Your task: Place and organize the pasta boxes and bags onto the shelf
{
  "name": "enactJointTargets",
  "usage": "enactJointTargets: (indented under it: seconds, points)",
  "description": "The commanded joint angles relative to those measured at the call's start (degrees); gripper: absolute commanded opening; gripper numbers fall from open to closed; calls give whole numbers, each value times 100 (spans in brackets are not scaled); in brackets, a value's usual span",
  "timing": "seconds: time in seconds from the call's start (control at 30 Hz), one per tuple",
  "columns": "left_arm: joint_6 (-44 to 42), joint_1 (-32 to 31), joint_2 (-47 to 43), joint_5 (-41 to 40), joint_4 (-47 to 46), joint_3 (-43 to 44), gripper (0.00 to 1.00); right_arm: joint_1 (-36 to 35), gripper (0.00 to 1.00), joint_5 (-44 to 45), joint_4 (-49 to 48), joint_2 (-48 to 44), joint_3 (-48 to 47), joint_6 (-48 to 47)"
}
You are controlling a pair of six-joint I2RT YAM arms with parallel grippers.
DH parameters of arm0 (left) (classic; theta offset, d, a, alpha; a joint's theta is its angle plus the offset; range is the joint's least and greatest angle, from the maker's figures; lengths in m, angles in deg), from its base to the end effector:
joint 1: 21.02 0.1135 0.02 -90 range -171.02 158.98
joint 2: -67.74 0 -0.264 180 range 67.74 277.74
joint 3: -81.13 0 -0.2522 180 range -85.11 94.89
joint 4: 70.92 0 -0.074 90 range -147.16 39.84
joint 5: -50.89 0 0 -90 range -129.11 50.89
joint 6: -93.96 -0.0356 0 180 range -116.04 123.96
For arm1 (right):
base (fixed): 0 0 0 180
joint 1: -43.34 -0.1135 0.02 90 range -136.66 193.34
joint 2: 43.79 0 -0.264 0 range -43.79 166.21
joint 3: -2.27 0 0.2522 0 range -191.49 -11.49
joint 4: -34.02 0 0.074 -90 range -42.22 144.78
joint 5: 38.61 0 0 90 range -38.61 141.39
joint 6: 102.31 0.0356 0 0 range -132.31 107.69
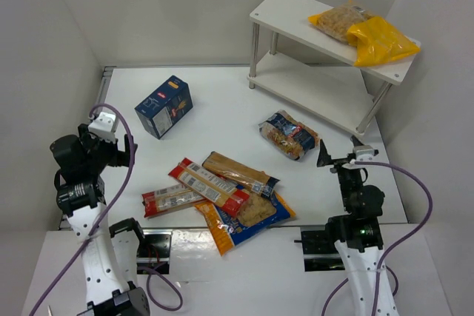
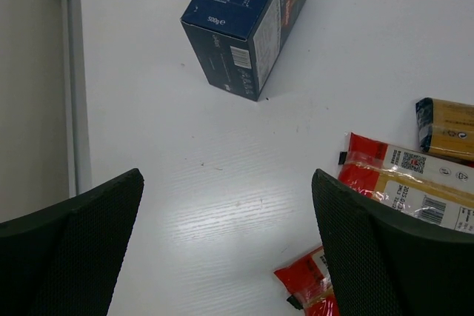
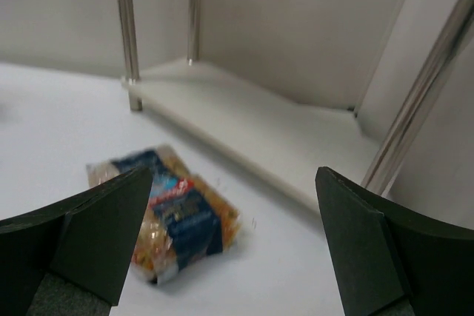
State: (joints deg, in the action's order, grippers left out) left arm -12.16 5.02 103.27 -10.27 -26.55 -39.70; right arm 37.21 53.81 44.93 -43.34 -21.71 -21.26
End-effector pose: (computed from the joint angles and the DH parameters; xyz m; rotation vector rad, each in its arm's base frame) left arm 0.1284 0.0436 0.3308 0.1680 1.8786 0.0158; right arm 0.0938 0.0086 0.2402 -0.1419 1.3436 -0.0700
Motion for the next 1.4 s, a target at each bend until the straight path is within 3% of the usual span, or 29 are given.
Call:
enactJointTargets:
  seconds: [0.0, 0.1, 0.27, 0.33, 0.47, 0.57, 0.6, 0.63, 0.67, 0.7, 0.8, 1.13, 1.37]
  points:
    - [109, -81, 287, 104, 76, 223, 100, -29, 99, 76, -490, 101, -969, -248]
    - [48, -379, 691, 52, 190, 380, 100, -29, 99, -30, 581, 1320, -2104, 33]
    - [-5, -1117, 1437, -517, 191, 495, 100, -29, 99, -548, 2415, 2194, -3641, 393]
    - [47, -1364, 1623, -668, 191, 566, 100, -29, 99, -803, 3085, 3069, -4196, 456]
    - [118, -1365, 1686, -862, 191, 618, 100, -177, 99, -1514, 5087, 4821, -5951, 158]
    - [258, -1251, 1484, -863, 191, 618, 100, -361, 99, -2306, 5724, 5588, -6335, -378]
    - [258, -1172, 1414, -863, 191, 557, 100, -510, 99, -2394, 5804, 5702, -6335, -545]
    - [319, -1015, 1413, -863, 191, 557, 100, -1191, 99, -2029, 5874, 6069, -6335, -616]
    - [372, -944, 1343, -915, 191, 557, 100, -1685, 99, -1608, 5962, 6299, -6387, -538]
    - [373, -865, 1264, -915, 191, 557, 100, -2638, 99, -629, 5963, 6466, -6248, -390]
    - [425, -557, 1106, -915, 129, 505, 100, -3665, 99, 232, 5244, 6556, -5555, -326]
    - [425, -345, 1087, -1099, -29, 443, 100, -3878, 99, 646, 4057, 7574, -5280, -1512]
    - [478, -345, 1141, -1100, -29, 390, 100, -3878, 99, -617, 3651, 8874, -5341, -1829]
